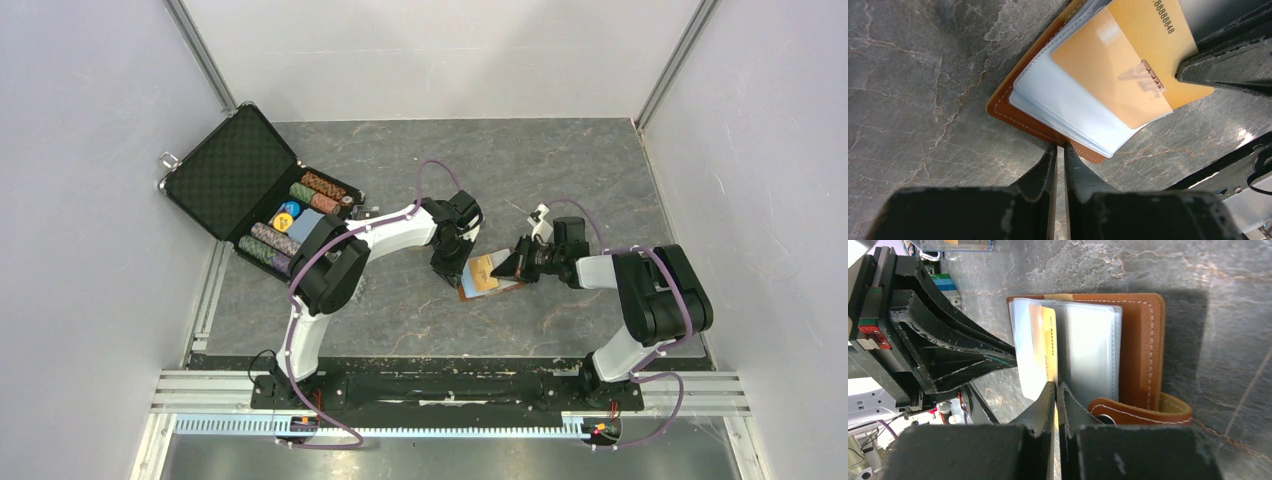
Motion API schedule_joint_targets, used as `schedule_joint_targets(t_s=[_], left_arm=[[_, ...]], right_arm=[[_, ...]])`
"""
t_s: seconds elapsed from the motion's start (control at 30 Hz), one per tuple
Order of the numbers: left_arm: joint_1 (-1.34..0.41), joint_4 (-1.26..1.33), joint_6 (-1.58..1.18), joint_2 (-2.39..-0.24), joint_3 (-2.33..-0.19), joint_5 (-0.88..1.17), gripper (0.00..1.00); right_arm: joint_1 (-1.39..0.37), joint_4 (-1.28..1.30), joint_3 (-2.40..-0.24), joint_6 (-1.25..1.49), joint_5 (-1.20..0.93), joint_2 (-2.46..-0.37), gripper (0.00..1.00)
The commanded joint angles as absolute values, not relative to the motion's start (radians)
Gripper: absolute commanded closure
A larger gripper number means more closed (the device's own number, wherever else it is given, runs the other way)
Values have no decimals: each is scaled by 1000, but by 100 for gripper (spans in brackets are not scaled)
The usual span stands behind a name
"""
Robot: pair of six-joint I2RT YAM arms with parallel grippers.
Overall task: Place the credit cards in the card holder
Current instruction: Insert the credit card into the card holder.
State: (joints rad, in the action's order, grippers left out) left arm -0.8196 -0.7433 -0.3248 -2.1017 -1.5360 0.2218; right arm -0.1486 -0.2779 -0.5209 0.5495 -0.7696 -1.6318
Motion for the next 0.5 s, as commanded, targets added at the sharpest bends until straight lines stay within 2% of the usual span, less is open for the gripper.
schedule_joint_targets(t_s=[0.0,0.2,0.47], left_arm=[[-834,-722,-344,-2148,-1523,252,86],[-834,-724,-343,-2152,-1530,252,87],[-834,-724,-342,-2154,-1537,256,88]], right_arm=[[-181,-303,-519,535,-742,-1628,100],[-212,-278,-548,524,-747,-1641,100],[-221,-186,-588,470,-732,-1616,91]])
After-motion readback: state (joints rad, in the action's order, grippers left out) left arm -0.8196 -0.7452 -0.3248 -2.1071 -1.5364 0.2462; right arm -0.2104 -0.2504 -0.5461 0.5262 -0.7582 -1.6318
